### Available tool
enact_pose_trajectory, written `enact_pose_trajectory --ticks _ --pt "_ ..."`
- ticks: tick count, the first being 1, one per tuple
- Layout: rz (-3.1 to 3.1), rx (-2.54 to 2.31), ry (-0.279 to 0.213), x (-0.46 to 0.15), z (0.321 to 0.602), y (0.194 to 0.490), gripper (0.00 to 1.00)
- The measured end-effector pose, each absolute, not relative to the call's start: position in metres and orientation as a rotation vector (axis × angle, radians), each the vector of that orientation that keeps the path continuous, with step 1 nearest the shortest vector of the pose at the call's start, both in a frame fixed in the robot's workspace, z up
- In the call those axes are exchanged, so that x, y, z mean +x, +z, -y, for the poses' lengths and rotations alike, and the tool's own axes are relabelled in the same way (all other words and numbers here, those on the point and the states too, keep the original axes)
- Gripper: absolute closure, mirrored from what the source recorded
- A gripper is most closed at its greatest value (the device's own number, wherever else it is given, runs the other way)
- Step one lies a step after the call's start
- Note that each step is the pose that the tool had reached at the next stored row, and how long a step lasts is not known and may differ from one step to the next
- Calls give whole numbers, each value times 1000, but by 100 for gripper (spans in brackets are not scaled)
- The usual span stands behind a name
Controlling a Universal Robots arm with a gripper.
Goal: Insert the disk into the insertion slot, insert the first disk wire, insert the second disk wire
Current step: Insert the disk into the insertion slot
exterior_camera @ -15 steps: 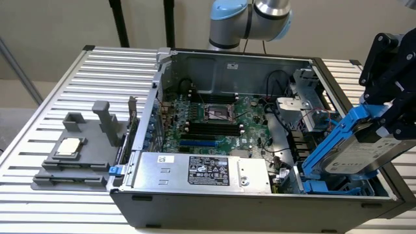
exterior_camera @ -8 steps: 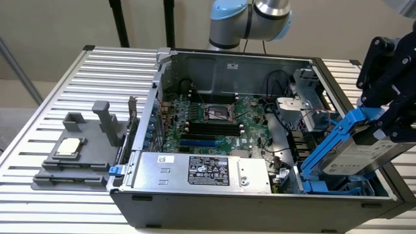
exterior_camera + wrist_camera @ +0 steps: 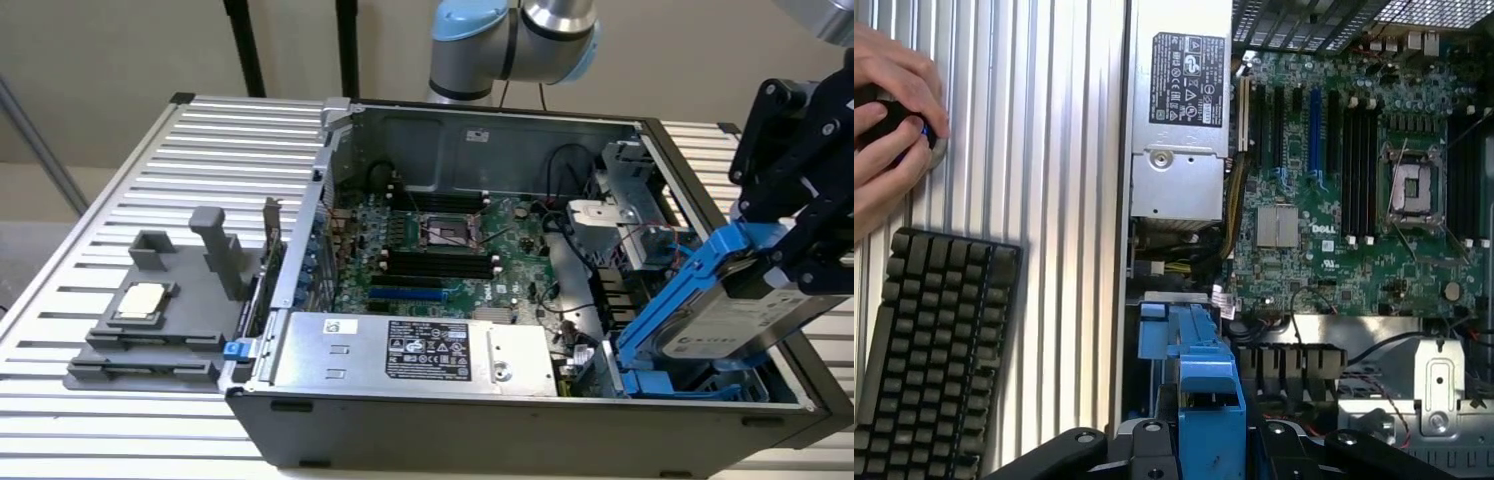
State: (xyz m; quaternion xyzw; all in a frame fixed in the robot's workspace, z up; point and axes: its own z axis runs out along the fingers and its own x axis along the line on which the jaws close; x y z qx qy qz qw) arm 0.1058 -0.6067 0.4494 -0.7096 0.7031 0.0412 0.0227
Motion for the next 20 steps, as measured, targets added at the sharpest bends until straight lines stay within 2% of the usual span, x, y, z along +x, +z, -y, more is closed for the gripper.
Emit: enact_pose_trajectory --ticks 20 --pt "-2166 -2199 138 108 607 445 68"
